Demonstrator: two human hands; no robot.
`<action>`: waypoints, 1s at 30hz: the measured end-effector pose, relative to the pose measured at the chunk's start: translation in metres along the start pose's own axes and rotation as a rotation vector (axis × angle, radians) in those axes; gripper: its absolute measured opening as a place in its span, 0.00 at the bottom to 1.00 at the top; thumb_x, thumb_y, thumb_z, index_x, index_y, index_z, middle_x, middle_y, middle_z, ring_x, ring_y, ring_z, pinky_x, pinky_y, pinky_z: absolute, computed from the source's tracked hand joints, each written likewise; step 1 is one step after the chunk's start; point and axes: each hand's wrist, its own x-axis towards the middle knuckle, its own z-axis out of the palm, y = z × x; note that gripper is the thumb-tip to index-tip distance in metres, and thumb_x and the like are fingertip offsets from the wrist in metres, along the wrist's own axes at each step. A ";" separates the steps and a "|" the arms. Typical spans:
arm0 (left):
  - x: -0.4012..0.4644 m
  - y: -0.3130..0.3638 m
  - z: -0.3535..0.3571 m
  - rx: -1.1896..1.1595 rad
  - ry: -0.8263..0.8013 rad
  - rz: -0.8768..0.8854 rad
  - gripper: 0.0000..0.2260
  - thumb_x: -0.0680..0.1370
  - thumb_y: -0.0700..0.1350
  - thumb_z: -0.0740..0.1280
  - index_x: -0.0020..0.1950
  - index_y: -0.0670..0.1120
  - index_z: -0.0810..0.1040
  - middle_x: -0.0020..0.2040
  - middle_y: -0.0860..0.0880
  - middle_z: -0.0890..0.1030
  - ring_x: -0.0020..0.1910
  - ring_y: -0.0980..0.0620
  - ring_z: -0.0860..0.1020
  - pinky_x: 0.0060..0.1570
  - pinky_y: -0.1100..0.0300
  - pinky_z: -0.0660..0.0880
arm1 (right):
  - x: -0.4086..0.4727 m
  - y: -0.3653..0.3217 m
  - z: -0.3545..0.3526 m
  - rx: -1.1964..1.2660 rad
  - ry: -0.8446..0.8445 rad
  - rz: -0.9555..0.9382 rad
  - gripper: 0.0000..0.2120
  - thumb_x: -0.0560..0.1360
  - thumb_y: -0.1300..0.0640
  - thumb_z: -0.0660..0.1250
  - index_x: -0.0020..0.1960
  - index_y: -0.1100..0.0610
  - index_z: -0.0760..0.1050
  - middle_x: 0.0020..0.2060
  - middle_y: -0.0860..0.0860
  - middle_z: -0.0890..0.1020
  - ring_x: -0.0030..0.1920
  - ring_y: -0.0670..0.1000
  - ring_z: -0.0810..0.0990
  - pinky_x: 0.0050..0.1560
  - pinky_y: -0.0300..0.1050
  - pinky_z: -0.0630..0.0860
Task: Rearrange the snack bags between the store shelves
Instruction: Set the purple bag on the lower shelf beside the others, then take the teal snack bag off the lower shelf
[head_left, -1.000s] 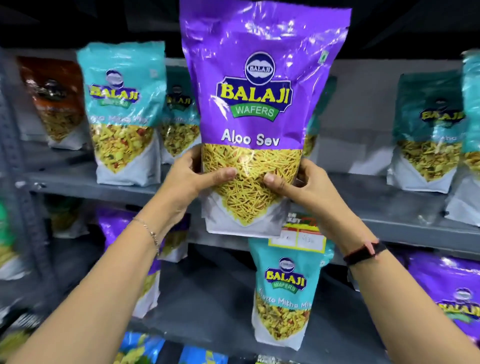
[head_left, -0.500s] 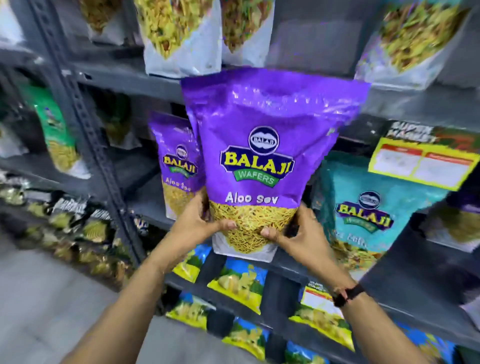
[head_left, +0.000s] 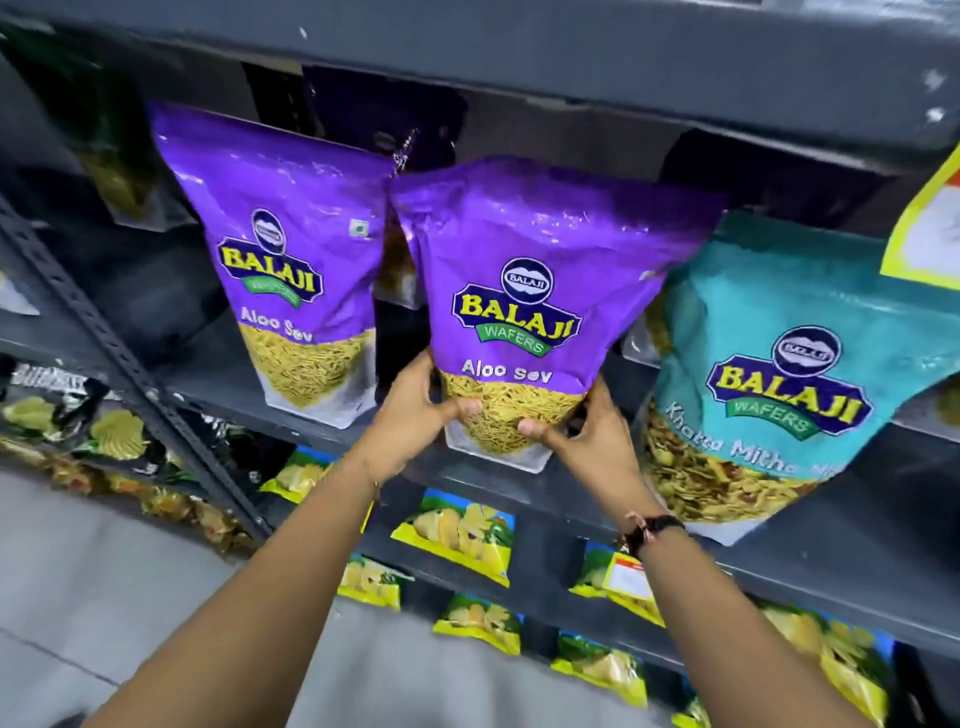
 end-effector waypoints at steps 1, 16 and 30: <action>0.004 -0.003 0.002 0.000 -0.002 -0.007 0.21 0.61 0.39 0.71 0.49 0.55 0.70 0.56 0.45 0.76 0.58 0.47 0.73 0.61 0.50 0.69 | 0.003 0.003 0.002 -0.001 -0.001 0.006 0.41 0.52 0.37 0.70 0.60 0.52 0.65 0.57 0.57 0.79 0.59 0.60 0.74 0.59 0.60 0.73; -0.032 0.003 0.034 0.158 0.478 0.354 0.29 0.69 0.43 0.69 0.67 0.49 0.61 0.67 0.51 0.66 0.67 0.54 0.64 0.68 0.64 0.61 | -0.053 0.006 -0.033 -0.037 0.231 -0.181 0.29 0.65 0.54 0.73 0.63 0.56 0.66 0.54 0.48 0.74 0.53 0.48 0.73 0.51 0.24 0.67; -0.006 0.011 0.167 0.199 -0.313 0.050 0.45 0.64 0.38 0.74 0.71 0.44 0.49 0.73 0.45 0.59 0.71 0.52 0.57 0.65 0.66 0.54 | -0.049 0.089 -0.147 0.201 -0.028 0.115 0.43 0.62 0.67 0.75 0.67 0.53 0.53 0.61 0.47 0.69 0.53 0.31 0.71 0.45 0.19 0.70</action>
